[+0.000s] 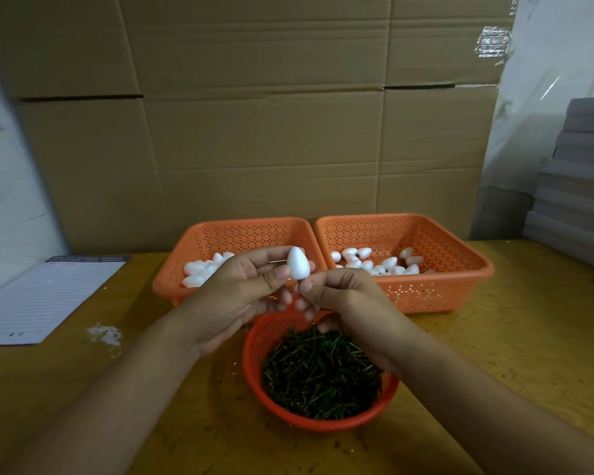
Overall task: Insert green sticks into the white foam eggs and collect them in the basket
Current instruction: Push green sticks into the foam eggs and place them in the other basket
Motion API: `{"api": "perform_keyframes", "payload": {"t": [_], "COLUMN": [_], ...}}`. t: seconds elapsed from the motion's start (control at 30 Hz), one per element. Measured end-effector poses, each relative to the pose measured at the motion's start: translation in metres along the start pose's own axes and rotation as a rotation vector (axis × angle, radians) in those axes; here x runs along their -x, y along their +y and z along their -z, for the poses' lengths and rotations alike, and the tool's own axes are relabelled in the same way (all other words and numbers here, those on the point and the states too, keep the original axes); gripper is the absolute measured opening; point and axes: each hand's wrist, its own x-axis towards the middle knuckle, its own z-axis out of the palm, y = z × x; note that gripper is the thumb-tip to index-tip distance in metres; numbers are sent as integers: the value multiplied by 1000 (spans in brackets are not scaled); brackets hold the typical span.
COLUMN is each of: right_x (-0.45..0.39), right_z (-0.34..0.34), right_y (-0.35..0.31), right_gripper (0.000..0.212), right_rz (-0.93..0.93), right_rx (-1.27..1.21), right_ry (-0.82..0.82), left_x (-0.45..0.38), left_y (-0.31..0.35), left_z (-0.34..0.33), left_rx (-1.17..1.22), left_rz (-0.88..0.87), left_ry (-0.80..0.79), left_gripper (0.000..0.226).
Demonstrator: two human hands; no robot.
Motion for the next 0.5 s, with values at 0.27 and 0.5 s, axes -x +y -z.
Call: {"api": "perform_keyframes", "payload": {"t": [0.27, 0.5], "right_x": [-1, -3], "right_z": [0, 2], "right_y": [-1, -1], "right_gripper": [11, 10], "right_rz": [86, 122], "right_rx": [86, -3], "right_ry": [111, 249], "left_x": [1, 1], "left_y": [4, 3], "left_z": [1, -2], "left_rx": [70, -15], "left_rz": [-21, -10], "left_ry": [81, 96], "left_gripper": [39, 31]}}
